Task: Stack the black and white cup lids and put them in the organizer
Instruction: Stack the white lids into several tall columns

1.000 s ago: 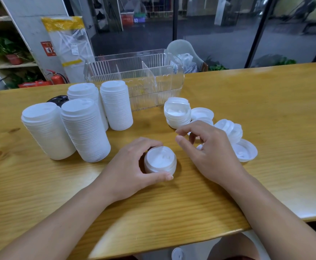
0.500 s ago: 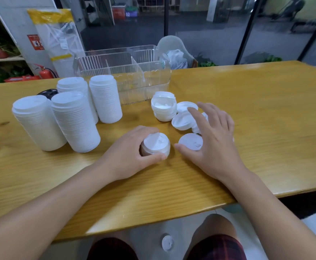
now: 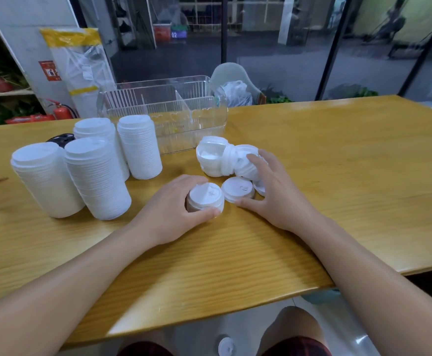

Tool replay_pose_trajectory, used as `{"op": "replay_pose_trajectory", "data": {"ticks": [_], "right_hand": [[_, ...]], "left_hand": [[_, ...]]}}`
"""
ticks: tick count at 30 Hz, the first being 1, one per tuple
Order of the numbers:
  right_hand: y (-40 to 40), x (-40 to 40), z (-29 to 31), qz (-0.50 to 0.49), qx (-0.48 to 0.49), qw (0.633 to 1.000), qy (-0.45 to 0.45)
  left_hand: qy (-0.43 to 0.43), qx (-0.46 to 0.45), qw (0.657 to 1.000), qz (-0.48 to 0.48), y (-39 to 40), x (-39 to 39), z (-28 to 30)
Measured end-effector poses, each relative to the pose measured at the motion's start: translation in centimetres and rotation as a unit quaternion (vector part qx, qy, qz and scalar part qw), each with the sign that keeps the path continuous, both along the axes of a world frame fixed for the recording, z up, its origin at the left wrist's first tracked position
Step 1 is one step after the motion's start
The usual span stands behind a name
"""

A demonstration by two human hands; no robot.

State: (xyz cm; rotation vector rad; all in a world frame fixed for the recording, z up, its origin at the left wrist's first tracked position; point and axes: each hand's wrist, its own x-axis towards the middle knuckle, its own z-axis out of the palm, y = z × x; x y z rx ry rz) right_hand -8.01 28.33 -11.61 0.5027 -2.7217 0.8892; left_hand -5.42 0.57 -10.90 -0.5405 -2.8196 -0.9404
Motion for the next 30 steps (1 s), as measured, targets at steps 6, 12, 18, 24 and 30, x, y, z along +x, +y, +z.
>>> {"op": "replay_pose_trajectory", "data": {"ticks": [6,12,18,24,30], "right_hand": [[-1.6,-3.4,0.7,-0.034,0.065,0.991,0.114],[-5.1,-6.5,2.2,0.025,0.133,0.954,0.268],[-6.3,-7.9,1.0,0.036,0.120,0.942,0.311],[-6.4,-8.2,0.6,0.050,0.107,0.953,0.279],[-6.2,-8.4,0.7,0.051,0.045,0.969,0.237]], "left_hand": [[0.003,0.014,0.999,0.036,-1.1,-2.1,0.0],[0.003,0.064,0.997,0.048,-1.5,-3.1,-0.9],[0.008,0.082,0.996,0.035,-1.7,-3.0,-0.5],[0.007,0.075,0.997,0.032,-1.8,-2.7,-0.5],[0.000,0.057,0.998,0.027,-1.8,-1.7,-0.4]]}}
